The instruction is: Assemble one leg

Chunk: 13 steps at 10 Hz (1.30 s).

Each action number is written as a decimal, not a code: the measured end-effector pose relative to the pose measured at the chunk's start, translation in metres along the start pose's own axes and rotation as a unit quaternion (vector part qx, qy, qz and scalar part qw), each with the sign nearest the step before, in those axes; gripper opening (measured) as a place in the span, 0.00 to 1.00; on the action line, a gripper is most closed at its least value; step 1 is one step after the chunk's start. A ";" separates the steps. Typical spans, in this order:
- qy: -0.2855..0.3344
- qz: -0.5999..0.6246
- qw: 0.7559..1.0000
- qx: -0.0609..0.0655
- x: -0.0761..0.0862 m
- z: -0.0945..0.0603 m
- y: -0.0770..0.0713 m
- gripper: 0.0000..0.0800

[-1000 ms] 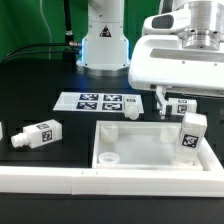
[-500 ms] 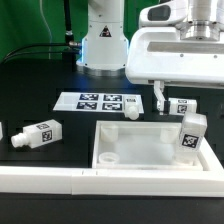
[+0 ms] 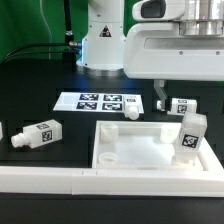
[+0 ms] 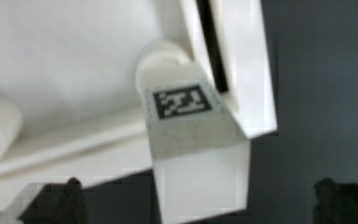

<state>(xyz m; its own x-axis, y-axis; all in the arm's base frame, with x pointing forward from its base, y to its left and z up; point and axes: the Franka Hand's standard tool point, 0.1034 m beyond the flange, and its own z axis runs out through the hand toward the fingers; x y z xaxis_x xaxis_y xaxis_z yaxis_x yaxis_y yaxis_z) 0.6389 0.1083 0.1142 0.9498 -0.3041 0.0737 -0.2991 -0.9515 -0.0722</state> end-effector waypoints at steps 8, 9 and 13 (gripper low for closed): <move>0.021 0.028 0.999 -0.012 0.005 0.024 0.001 0.81; 0.023 0.035 0.999 -0.012 0.006 0.023 0.002 0.81; 0.024 0.127 0.992 -0.010 0.007 0.023 0.003 0.36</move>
Offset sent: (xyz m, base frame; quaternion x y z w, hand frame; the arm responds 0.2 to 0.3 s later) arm -0.0002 0.0014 -0.0172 0.0279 -0.0058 0.0079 0.9996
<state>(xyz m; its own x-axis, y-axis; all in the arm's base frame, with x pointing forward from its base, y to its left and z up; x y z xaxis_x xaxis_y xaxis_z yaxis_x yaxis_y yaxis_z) 0.6464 0.1044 0.0918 0.8377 -0.5362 0.1033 -0.5310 -0.8440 -0.0750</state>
